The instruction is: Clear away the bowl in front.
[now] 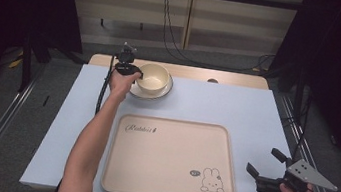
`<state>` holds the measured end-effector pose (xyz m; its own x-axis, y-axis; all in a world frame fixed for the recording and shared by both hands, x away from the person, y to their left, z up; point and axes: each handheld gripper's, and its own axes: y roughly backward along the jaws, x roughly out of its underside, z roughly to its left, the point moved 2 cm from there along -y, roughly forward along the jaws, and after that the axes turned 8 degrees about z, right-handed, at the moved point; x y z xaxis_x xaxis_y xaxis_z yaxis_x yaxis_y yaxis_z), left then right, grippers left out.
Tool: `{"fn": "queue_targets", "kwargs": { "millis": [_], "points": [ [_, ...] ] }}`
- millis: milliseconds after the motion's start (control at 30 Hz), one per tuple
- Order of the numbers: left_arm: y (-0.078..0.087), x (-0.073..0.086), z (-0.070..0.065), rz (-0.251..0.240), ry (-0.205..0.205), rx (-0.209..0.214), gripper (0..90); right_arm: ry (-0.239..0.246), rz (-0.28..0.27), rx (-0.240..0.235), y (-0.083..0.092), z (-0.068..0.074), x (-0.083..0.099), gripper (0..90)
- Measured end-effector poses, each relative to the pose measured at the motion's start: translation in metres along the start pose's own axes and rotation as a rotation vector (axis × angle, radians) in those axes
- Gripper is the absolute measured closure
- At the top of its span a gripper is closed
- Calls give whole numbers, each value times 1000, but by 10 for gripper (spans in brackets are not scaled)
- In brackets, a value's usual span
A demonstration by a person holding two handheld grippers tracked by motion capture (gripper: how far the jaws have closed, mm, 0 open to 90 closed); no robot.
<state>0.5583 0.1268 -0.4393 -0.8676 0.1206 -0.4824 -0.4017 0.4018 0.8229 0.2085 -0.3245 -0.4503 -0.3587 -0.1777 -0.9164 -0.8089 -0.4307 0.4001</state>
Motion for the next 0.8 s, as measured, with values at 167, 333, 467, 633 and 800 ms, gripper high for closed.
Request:
{"fn": "queue_targets", "kwargs": {
  "millis": [167, 333, 467, 633, 800],
  "points": [
    [9, -1, -2, -13, 0, 10, 836, 2, 0, 1, 0, 0, 0, 5],
    [16, 0, -3, -24, -19, 31, 835, 2, -16, 6, 0, 0, 0, 5],
    [22, 1, -5, -32, -37, 44, 835, 2, -21, 4, 0, 0, 0, 5],
    [30, 6, -10, -34, -54, 76, 835, 6, -22, 9, 0, -1, 0, 5],
    [35, 9, -14, -38, -82, 89, 835, 3, -19, 2, 0, 0, 0, 5]
  ]
}}
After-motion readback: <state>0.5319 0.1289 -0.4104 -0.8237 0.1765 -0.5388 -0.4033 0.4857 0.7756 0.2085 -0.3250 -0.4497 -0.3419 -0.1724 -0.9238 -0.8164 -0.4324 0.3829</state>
